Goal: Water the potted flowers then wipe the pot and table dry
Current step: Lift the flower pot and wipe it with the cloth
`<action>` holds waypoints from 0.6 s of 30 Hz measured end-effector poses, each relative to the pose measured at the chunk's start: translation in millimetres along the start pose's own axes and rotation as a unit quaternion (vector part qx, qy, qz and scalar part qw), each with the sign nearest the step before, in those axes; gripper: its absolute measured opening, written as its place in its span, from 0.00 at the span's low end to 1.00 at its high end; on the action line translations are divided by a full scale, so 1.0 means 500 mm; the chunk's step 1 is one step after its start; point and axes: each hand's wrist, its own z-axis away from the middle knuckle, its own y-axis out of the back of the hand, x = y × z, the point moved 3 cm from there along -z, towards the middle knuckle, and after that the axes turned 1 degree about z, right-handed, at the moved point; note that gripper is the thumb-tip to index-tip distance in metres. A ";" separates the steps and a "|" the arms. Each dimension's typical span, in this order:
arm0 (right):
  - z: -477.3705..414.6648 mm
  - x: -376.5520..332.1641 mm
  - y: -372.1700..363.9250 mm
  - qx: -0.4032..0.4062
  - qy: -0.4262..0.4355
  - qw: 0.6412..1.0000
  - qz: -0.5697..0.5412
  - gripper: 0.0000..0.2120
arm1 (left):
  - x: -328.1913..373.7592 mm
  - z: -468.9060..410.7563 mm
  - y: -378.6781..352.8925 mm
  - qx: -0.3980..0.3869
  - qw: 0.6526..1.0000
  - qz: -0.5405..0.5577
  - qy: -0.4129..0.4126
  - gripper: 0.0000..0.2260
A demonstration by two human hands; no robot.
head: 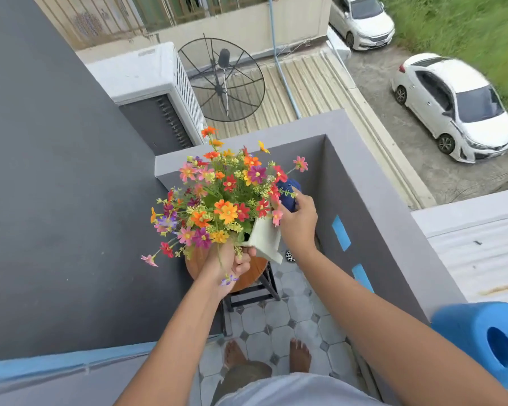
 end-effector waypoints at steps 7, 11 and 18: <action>0.152 -0.025 0.002 -0.113 0.115 0.986 -0.030 0.15 | 0.071 0.031 -0.035 -0.019 0.998 0.009 -0.059 0.12; 0.147 -0.024 0.021 -0.115 0.149 0.982 -0.001 0.17 | 0.080 0.045 -0.039 -0.002 0.997 0.000 -0.072 0.09; -0.021 -0.125 0.054 -0.024 0.096 0.995 -0.011 0.07 | 0.068 0.088 -0.078 -0.003 0.998 -0.030 -0.059 0.18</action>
